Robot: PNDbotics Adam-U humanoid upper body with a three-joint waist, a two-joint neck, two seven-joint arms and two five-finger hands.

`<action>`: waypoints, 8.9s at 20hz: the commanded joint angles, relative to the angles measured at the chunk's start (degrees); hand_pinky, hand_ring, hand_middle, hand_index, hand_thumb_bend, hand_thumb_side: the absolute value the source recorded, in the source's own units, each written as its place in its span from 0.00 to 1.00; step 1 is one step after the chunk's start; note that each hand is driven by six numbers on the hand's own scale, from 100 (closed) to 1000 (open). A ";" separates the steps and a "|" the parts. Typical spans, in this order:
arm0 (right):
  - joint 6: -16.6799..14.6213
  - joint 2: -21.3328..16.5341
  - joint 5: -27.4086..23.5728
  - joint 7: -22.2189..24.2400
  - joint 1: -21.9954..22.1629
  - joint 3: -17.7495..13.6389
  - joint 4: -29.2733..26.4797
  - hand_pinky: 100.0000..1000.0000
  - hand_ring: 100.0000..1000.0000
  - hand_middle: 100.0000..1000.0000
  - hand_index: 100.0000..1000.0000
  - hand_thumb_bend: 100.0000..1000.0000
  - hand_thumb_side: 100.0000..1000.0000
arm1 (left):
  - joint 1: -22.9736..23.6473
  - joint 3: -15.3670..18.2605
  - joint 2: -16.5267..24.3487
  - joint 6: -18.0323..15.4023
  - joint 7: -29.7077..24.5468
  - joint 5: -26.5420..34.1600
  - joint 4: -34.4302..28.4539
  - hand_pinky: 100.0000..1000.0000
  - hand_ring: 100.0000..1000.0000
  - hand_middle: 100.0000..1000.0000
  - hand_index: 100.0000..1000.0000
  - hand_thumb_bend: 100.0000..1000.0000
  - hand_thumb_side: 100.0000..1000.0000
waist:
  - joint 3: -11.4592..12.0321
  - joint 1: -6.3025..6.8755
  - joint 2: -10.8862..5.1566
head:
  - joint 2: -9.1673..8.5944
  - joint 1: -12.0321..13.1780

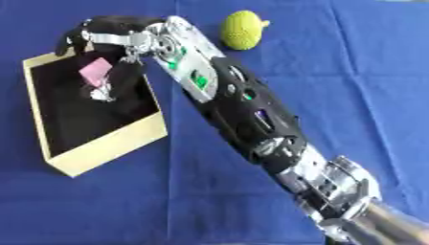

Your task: Pick up objects on the table and place them in the box.

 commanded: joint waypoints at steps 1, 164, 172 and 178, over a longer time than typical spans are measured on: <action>-0.75 -3.37 -2.48 0.29 -0.18 -1.28 -4.63 0.91 0.91 0.59 0.89 0.31 0.00 | -0.22 0.43 1.10 -0.23 0.56 -0.18 -0.98 0.69 0.81 0.74 0.79 0.14 0.55 | -0.24 0.13 -1.77 | 0.09 0.58; -42.50 -20.33 1.42 15.77 -7.51 0.52 20.20 0.86 0.87 0.57 0.74 0.35 0.01 | -1.12 -0.32 2.82 2.94 -1.41 1.42 -0.98 0.68 0.84 0.76 0.79 0.08 0.60 | -0.03 -2.24 0.22 | -3.15 1.39; -42.50 -20.05 -0.09 15.77 -7.58 0.34 20.28 0.82 0.79 0.39 0.58 0.31 0.03 | -0.92 -0.32 2.74 3.07 -1.38 1.44 -0.98 0.68 0.84 0.76 0.79 0.08 0.60 | -0.20 -2.05 -0.15 | -3.08 1.17; -42.50 -20.06 -2.48 15.77 -7.85 0.19 20.02 0.80 0.76 0.37 0.56 0.23 0.05 | -0.79 -0.33 2.70 3.15 -1.36 1.45 -0.98 0.68 0.83 0.76 0.79 0.08 0.60 | -0.44 -1.96 -0.41 | -2.62 0.98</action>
